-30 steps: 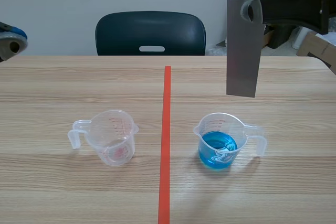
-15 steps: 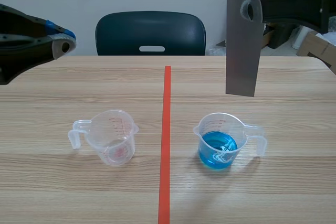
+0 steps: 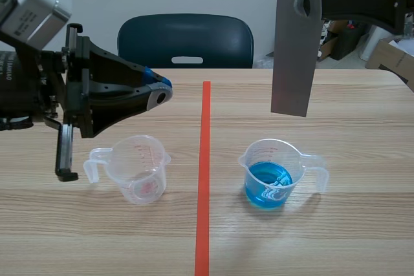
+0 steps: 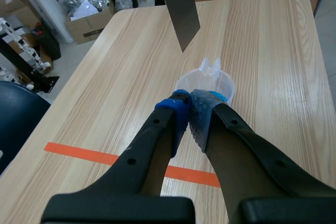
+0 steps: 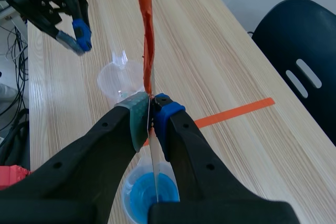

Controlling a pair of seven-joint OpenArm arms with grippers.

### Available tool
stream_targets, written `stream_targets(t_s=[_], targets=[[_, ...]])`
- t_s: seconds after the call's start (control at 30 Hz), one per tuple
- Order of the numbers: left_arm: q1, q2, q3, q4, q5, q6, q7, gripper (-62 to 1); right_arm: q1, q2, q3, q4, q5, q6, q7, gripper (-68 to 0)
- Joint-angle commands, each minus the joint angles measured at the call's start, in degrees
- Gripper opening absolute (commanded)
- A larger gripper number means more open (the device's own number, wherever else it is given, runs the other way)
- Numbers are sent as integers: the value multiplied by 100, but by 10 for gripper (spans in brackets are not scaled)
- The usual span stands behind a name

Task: Do the redox reaction experiment. move the plate over the blue solution

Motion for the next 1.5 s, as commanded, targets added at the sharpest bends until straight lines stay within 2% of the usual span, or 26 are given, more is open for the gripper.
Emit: stream_targets(t_s=[0.0, 0.13, 0.27, 0.4, 0.5, 0.8, 0.93, 1.1, 1.3, 1.47], targets=[[-111, 90, 66, -160, -96, 52, -28, -584, -24, 48, 79, 22, 55, 46, 219, -669], [-417, 341, 457, -557, -96, 52, 105, -583, -155, 61, 79, 22, -9, 46, 345, -669], [-656, 518, 785, -874, -98, 48, 118, -583, -247, 210, 79, 22, -271, 46, 734, -669], [-772, 667, 933, -1082, -101, 48, 118, -583, -376, 420, 79, 22, -317, 46, 1237, -669], [-890, 789, 1058, -1244, -101, 31, 122, -582, -476, 533, 79, 22, -623, 46, 1661, -669], [-1250, 975, 1338, -1384, -103, 31, 267, -582, -903, 619, 79, 22, -1239, 46, 2398, -669], [-1480, 1108, 1484, -1589, -122, 26, 400, -582, -1029, 717, 79, 20, -1300, 46, 2634, -669], [-1600, 1241, 1606, -1755, -125, 4, 396, -582, -1158, 981, 79, 22, -1408, 46, 3283, -669], [-1703, 1362, 1703, -1755, -122, -162, 417, -582, -1165, 1097, 79, 20, -1427, 46, 3359, -669], [-1891, 1456, 1893, -1755, -120, -166, 656, -582, -1172, 1097, 79, 15, -1427, 46, 3338, -669]])
